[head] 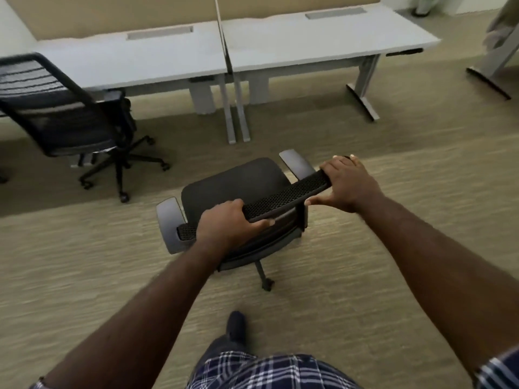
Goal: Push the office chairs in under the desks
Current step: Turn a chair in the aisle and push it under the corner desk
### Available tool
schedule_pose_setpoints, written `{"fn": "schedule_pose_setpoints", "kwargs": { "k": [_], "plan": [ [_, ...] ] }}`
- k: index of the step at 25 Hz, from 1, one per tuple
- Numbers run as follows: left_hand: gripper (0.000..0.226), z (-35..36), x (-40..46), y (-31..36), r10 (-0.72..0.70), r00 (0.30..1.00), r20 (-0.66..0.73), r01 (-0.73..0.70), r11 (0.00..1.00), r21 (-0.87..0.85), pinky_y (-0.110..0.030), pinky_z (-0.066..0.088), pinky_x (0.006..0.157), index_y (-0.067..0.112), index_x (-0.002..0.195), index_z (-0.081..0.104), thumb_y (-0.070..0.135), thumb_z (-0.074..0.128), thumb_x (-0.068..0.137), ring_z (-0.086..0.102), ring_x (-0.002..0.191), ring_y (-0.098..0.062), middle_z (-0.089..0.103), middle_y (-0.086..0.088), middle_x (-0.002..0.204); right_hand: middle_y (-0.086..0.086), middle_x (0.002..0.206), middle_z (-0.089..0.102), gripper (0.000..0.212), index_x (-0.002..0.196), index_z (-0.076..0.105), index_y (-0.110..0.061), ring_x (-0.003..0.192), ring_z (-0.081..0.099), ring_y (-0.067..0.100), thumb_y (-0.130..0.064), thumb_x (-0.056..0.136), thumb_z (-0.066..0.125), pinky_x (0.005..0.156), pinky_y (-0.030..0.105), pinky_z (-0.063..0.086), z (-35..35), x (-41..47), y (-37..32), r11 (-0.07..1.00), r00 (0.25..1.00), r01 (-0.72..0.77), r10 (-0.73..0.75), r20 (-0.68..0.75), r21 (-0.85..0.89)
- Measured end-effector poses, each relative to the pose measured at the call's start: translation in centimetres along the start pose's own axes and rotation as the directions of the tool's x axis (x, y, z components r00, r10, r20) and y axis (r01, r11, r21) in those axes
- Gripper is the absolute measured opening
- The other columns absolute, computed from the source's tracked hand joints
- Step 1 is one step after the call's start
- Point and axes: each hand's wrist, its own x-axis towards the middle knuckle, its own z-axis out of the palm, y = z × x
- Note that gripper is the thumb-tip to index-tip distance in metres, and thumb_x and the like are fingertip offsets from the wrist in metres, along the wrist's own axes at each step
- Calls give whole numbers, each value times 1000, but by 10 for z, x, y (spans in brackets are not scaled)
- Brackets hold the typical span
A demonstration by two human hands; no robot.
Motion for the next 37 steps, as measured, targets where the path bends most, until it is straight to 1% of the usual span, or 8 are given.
{"fn": "schedule_pose_setpoints", "kwargs": {
  "k": [2,5,9,15,18,23,30,37],
  "plan": [
    [88,2,-10,-5,-22,996,-87,26,998,51,-37,54,64,26,92,58,103,29,60,59,73,-18,62,6,81,8,125,57,123,125,56,-15,119,46,27,-107,51,20,108,46,37,-4,5,2,999,999,31,-32,-2,-28],
    [92,3,-18,-9,-31,985,-172,48,995,92,-35,50,57,24,82,57,106,22,58,56,64,-18,58,4,71,3,114,52,122,122,59,-22,107,42,23,-109,46,20,90,42,47,-8,10,2,997,997,71,-70,21,-44],
    [91,-5,-10,-21,-2,980,-201,21,995,93,-29,43,49,26,73,55,108,22,53,52,56,-12,52,9,62,-3,99,39,121,111,65,-21,100,39,23,-110,42,20,86,41,46,-5,14,-7,997,997,74,-75,-26,-11],
    [96,-24,15,-55,41,973,-227,-9,990,138,-28,46,51,26,77,62,108,21,50,53,60,-14,48,10,61,-6,83,44,94,83,56,-26,80,41,15,-109,48,26,64,32,36,-3,31,-30,995,987,85,-77,-141,51],
    [97,-28,28,-65,79,973,-219,-42,985,167,-26,38,48,25,77,62,108,20,49,52,59,-12,43,12,61,-5,75,47,85,76,40,-31,71,44,15,-109,47,25,62,31,34,-1,37,-37,995,985,68,-54,-163,79],
    [95,-35,65,-88,118,970,-211,-83,982,168,-28,44,52,26,77,61,108,23,49,52,60,-13,43,12,63,-1,77,52,94,79,46,-26,71,48,17,-110,45,22,63,31,36,-2,63,-46,997,989,-15,27,-147,79],
    [98,-45,127,-139,202,965,-170,-173,970,172,-26,38,50,29,83,62,109,20,47,54,61,-11,57,10,69,0,74,52,98,76,51,-21,69,47,19,-110,47,21,64,33,39,5,110,-76,992,975,-97,110,-194,75],
    [103,-62,207,-170,274,955,-113,-255,954,156,-30,50,58,28,89,63,109,18,43,57,67,-11,60,9,75,1,73,50,96,75,49,-20,68,46,20,-109,49,24,61,33,35,1,162,-86,982,959,-170,184,-216,85]
  ]
}}
